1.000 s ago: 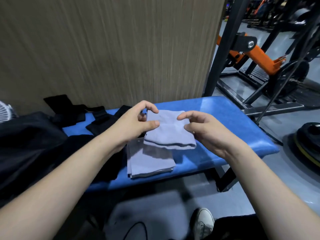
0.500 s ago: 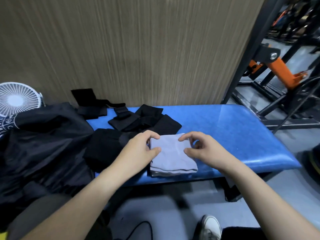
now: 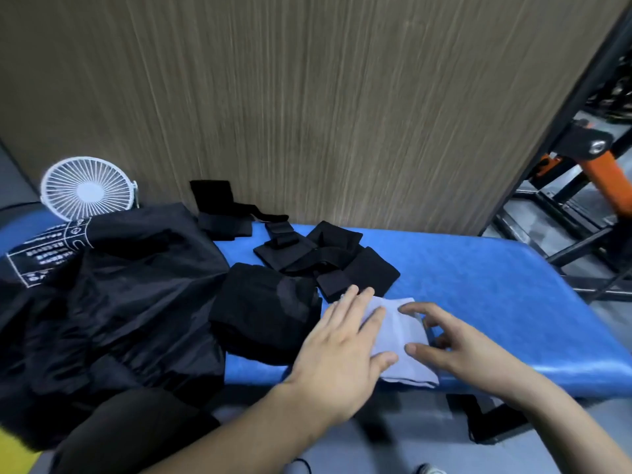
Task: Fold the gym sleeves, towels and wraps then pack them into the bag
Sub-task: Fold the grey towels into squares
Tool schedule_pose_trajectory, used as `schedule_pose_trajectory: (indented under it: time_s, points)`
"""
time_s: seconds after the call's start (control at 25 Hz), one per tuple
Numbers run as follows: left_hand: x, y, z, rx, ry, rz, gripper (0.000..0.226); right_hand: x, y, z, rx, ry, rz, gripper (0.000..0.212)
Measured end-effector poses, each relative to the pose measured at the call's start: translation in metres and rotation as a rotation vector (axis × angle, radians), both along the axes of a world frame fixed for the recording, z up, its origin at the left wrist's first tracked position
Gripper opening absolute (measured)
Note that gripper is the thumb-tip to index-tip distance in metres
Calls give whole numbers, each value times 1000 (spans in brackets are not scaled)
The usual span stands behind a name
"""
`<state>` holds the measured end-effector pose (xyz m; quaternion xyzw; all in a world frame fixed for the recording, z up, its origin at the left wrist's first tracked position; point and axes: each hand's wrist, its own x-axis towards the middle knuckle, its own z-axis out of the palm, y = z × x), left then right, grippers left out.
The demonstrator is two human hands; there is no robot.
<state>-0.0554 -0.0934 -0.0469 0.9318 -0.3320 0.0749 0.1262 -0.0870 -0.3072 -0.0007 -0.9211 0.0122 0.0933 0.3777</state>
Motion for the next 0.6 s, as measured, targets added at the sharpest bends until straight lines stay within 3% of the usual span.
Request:
schedule_pose_trajectory:
  time_s: [0.48, 0.6]
  points:
    - [17, 4, -4, 269, 13, 7, 68, 12, 14, -10, 52, -35, -2, 45]
    - [18, 3, -5, 338, -10, 9, 71, 17, 6, -17, -37, -32, 36, 46]
